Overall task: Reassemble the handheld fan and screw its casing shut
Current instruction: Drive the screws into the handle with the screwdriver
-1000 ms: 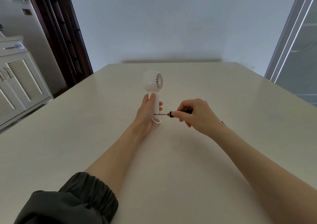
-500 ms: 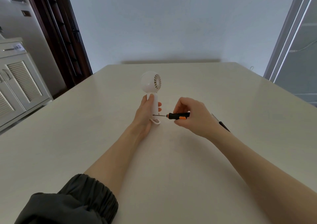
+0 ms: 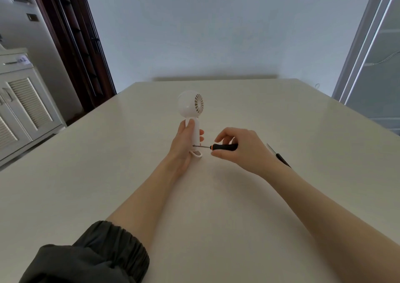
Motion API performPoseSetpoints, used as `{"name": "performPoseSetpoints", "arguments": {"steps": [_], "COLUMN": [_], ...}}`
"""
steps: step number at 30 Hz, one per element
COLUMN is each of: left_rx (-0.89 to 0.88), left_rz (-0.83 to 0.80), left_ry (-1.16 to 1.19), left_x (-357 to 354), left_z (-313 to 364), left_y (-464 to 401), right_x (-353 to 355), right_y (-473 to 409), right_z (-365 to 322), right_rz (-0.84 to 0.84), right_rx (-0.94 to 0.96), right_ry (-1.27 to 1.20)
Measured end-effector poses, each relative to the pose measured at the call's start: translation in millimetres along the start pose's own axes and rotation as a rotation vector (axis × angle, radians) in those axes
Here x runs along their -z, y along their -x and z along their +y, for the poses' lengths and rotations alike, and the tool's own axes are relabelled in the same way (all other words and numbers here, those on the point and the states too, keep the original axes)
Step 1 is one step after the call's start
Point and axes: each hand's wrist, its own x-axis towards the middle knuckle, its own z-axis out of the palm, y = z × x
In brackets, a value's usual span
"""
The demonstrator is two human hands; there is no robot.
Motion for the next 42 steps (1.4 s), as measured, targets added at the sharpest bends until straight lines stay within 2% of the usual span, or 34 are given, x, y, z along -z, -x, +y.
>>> {"name": "performPoseSetpoints", "arguments": {"steps": [7,12,16,22,35,42], "left_rx": [-0.001,0.000,-0.004,-0.013,-0.008,-0.028], "left_rz": [-0.009,0.000,-0.004,0.001,0.006,0.015], "left_ry": [-0.003,-0.022,-0.039,-0.052,-0.031,-0.083], "left_x": [1.3,0.7,0.1,-0.8,-0.6,-0.6], "left_z": [0.2,0.3,0.7,0.4,0.2,-2.6], "left_y": [-0.3,-0.4,1.0,1.5,0.7,0.2], "right_x": [-0.3,2.2,5.9,9.6,4.4,7.9], "right_y": [1.1,0.1,-3.0,-3.4,0.6,-2.5], "right_z": [-1.1,-2.5,-8.6,-8.1,-5.0,-6.7], "right_rz": [0.058,0.059,-0.004,-0.066,0.021,-0.022], "right_rx": [0.080,0.028,-0.015,-0.139,-0.064,-0.184], "right_ry": [0.022,-0.001,0.025,-0.121,-0.158,-0.265]}}
